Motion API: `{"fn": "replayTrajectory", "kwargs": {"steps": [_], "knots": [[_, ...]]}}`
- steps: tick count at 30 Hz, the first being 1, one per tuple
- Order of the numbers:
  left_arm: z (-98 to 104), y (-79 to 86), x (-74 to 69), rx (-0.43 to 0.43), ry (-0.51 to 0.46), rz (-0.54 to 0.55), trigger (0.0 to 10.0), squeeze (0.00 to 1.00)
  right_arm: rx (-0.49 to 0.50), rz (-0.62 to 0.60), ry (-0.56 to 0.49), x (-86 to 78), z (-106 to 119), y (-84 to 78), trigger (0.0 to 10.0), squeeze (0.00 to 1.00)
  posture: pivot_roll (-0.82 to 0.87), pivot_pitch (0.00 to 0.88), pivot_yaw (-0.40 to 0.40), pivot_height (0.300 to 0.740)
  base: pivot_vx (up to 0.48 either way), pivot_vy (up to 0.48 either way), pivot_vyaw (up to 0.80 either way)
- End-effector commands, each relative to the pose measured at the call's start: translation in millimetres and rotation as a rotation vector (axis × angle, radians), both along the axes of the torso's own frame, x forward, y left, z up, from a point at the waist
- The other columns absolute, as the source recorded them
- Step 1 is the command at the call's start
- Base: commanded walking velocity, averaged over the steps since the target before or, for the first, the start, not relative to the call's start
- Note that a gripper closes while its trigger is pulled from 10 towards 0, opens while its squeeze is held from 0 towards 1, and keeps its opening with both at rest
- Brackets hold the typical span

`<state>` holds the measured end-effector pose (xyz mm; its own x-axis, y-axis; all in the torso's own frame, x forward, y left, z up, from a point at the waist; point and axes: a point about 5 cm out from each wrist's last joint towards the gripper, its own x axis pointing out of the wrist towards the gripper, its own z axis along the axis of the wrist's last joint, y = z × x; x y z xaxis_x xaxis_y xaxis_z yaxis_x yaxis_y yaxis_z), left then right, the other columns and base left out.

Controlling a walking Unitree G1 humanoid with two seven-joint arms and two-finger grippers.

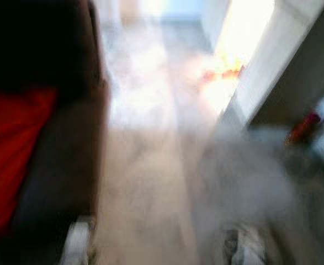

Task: Move the pillow to the sofa from floor

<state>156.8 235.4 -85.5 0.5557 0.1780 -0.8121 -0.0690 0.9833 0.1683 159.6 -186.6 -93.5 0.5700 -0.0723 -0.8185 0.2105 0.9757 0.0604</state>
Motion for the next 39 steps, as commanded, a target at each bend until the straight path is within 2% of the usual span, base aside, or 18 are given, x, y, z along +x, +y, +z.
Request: {"fn": "replayTrajectory", "kwargs": {"steps": [1, 6, 31, 39], "knots": [[0.1, -18.6, 10.5, -0.038, -0.021, -0.027, 10.0, 0.00, -0.037, -0.035, 0.039, -15.0, -3.3, -18.4, 10.0, 0.00, 0.09, 0.084, -0.056, 0.740, 0.262, 0.000, 0.00], [0.5, -20.3, 11.6, -0.038, -0.028, -0.032, 10.0, 0.00, -0.037, -0.035, 0.044, -15.5, -3.6, -18.4, 10.0, 0.00, 0.09, 0.079, -0.055, 0.740, 0.259, 0.000, -0.09], [1.1, -18.8, 12.9, -0.041, -0.024, -0.034, 10.0, 0.00, -0.029, -0.045, 0.041, -15.7, -3.7, -17.8, 10.0, 0.00, 0.08, 0.076, -0.051, 0.740, 0.248, 0.000, -0.62], [0.7, -20.2, 12.4, -0.047, -0.027, -0.032, 10.0, 0.00, -0.033, -0.052, 0.032, -15.0, -3.2, -18.3, 10.0, 0.00, 0.08, 0.075, -0.051, 0.740, 0.000, 0.000, 0.00]]}}
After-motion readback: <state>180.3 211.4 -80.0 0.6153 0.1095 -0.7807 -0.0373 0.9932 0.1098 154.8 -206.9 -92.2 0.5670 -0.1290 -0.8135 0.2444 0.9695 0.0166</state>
